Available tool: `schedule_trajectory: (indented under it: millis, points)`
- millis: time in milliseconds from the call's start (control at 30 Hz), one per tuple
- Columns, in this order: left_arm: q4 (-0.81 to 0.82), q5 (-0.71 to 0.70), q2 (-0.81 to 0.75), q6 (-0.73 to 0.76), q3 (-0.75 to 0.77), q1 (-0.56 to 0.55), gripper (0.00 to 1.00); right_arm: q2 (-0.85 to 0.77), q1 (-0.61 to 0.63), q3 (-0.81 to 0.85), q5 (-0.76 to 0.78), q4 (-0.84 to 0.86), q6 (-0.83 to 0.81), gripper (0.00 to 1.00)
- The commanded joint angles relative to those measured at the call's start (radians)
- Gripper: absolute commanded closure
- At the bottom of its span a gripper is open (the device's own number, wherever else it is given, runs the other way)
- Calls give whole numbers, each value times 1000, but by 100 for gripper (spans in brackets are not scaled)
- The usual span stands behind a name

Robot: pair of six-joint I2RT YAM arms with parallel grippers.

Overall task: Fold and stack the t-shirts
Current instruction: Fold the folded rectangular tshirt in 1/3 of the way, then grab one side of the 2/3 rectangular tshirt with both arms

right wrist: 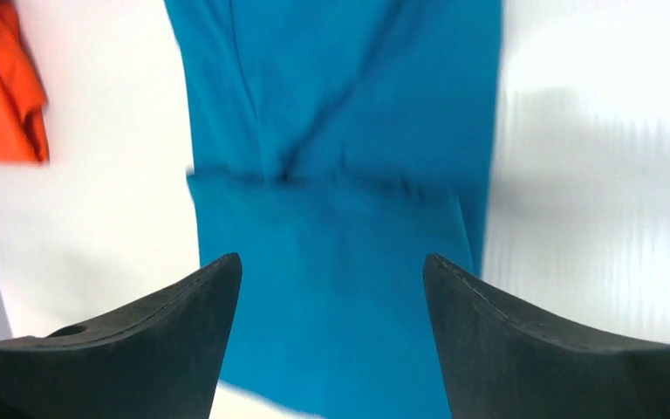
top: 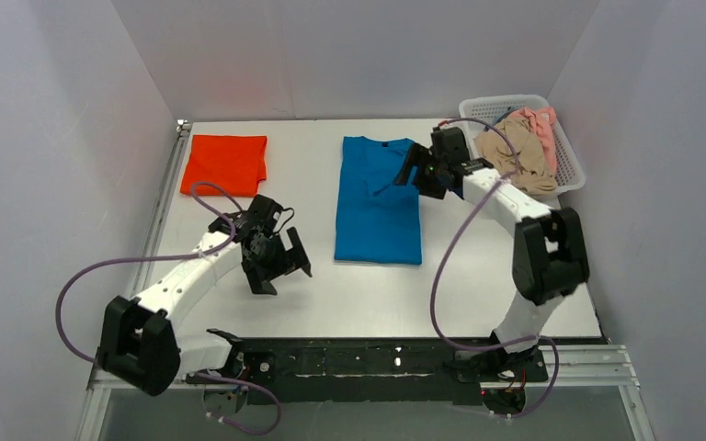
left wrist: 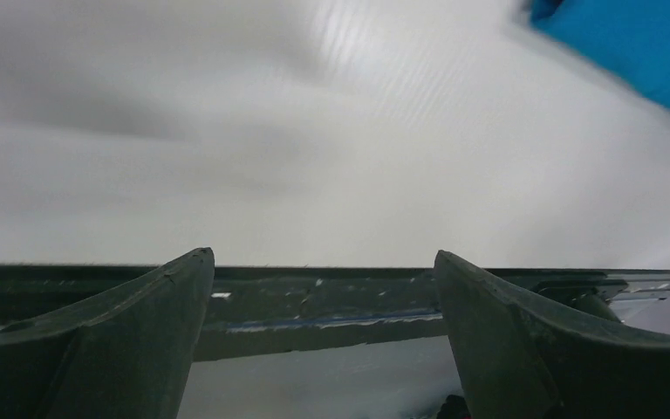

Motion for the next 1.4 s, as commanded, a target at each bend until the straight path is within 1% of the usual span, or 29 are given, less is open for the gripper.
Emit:
schedule_trajectory:
  millis: [0, 133, 233, 300, 367, 467, 533, 600, 667, 700, 867, 967, 1067, 1133, 1200, 1233, 1267, 1367]
  points:
    - [85, 83, 181, 3, 90, 2, 2, -302, -8, -295, 17, -1, 35, 15]
    - [149, 107, 371, 0, 174, 1, 2, -474, -14, -519, 16, -7, 86, 15]
    - [194, 128, 465, -5, 206, 0, 2, -547, -14, -640, -23, 39, 116, 15]
    - [230, 145, 525, -19, 225, -2, 7, -574, -14, -699, -40, 85, 143, 15]
    - [254, 170, 573, -34, 243, -13, 14, -584, -14, -737, -57, 126, 169, 16]
    - [279, 164, 621, -40, 258, -44, 23, -566, -14, -759, -66, 136, 196, 17]
    - [284, 150, 647, -43, 269, -63, 26, -545, -14, -768, -80, 146, 204, 17]
    - [289, 148, 674, -51, 275, -66, 34, -524, -14, -774, -90, 155, 214, 18]
    - [290, 149, 700, -58, 277, -66, 45, -512, -12, -780, -91, 156, 220, 19]
    - [291, 148, 706, -61, 275, -66, 47, -509, -13, -783, -89, 158, 222, 20]
    - [308, 125, 737, -68, 265, -71, 54, -497, -13, -804, -99, 172, 224, 24]
    - [317, 116, 766, -70, 277, -70, 57, -479, -13, -813, -103, 183, 220, 28]
    - [315, 119, 802, -70, 309, -70, 66, -449, -13, -809, -109, 196, 208, 33]
    - [317, 130, 824, -75, 322, -71, 74, -424, -12, -798, -109, 197, 202, 37]
    - [318, 135, 839, -78, 325, -71, 84, -401, -11, -792, -113, 203, 197, 41]
    - [317, 134, 842, -79, 325, -70, 90, -389, -11, -791, -114, 210, 196, 43]
    - [311, 133, 843, -80, 325, -70, 100, -377, -11, -789, -120, 213, 196, 46]
    - [305, 130, 839, -79, 313, -71, 100, -362, -2, -800, -138, 228, 203, 55]
